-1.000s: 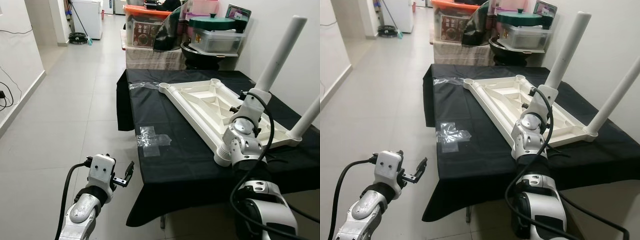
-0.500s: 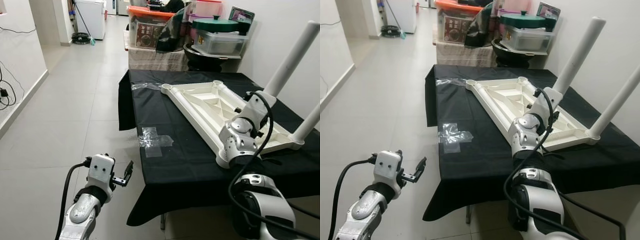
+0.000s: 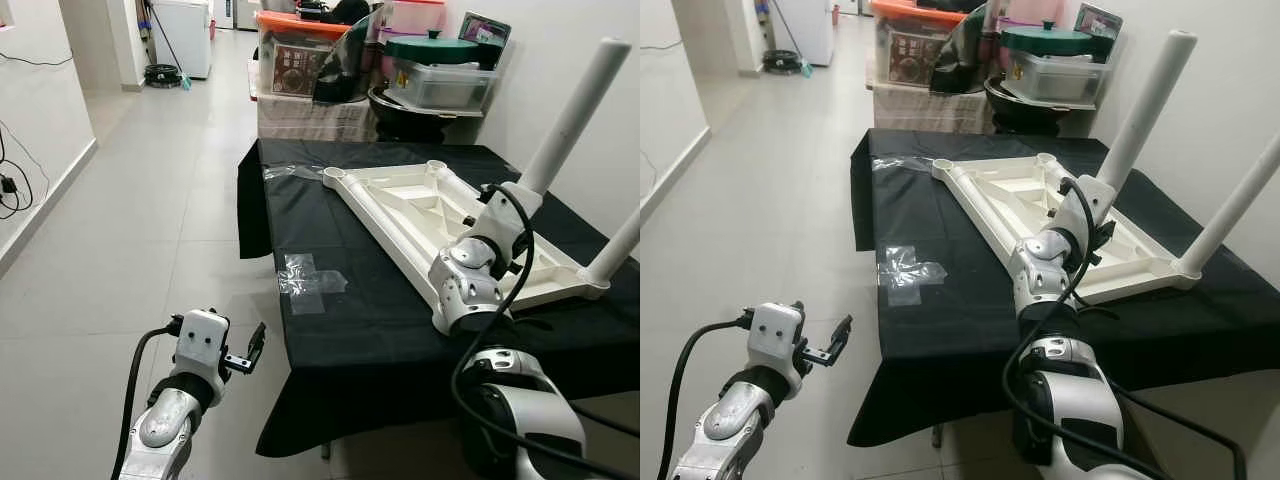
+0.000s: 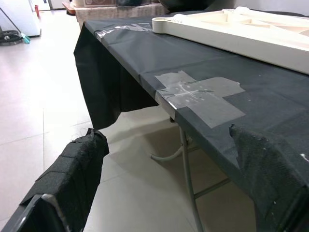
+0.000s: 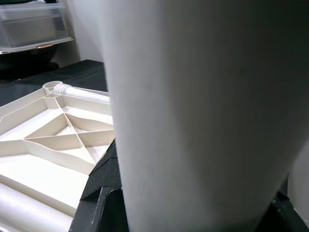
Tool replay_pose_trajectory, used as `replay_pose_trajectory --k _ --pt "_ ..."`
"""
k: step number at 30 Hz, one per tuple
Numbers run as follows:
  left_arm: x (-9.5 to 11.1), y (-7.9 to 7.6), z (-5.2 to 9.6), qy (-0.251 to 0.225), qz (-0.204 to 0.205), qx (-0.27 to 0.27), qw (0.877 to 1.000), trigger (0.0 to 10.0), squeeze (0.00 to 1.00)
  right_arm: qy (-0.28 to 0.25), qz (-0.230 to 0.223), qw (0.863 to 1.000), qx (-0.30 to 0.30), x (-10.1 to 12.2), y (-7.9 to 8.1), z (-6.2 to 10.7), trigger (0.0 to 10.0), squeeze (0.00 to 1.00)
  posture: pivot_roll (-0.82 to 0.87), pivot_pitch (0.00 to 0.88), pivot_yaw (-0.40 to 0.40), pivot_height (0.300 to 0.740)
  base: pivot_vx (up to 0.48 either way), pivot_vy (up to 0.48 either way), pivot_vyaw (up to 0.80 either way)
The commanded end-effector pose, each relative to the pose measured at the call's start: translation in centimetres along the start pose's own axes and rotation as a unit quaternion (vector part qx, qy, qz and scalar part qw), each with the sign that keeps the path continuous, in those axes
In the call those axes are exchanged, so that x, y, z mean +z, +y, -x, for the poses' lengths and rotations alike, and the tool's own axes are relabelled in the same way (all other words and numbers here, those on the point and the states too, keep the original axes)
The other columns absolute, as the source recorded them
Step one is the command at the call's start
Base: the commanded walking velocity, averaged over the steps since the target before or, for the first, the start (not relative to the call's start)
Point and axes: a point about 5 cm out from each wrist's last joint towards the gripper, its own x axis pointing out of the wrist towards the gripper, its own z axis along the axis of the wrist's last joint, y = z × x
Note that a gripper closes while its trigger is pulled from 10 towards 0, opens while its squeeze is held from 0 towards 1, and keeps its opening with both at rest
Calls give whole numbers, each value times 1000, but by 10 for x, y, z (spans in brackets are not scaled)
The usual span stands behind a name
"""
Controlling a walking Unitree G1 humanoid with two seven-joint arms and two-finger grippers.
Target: Building children table
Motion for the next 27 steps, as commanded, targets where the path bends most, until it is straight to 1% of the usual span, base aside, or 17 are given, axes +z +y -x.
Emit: replay_pose_trajectory --k 1,2,3,4,5,12,18,27 --pt "-2 -3 -1 3 -2 -5 1000 10000 0 97 53 994 -7 -52 -10 6 1176 0 80 0 -102 740 0 0 0" --pt "-2 -3 -1 3 -2 -5 1000 10000 0 97 53 994 -7 -52 -10 6 1176 0 80 0 -102 740 0 0 0" --pt "-2 -3 -1 3 -2 -5 1000 10000 0 96 50 994 0 -50 -8 6 4118 0 78 0 -100 740 0 0 0" --pt "-2 -3 -1 3 -2 -5 1000 10000 0 96 50 994 0 -50 -8 6 4118 0 78 0 -100 740 0 0 0" --pt "-2 -3 -1 3 -3 -6 1000 10000 0 96 48 994 8 -48 -6 6 10000 0 77 0 -99 740 0 0 0" --pt "-2 -3 -2 3 -2 -8 1000 10000 0 98 44 994 26 -44 -2 7 10000 0 76 0 -98 740 0 0 0" --pt "-2 -4 -2 3 -2 -10 1000 10000 0 88 44 994 51 -34 4 10 10000 0 73 0 -96 740 0 0 0" --pt "-2 -5 -2 3 -1 -12 1000 10000 0 91 42 993 58 -33 5 10 10000 0 69 0 -94 740 0 0 0"
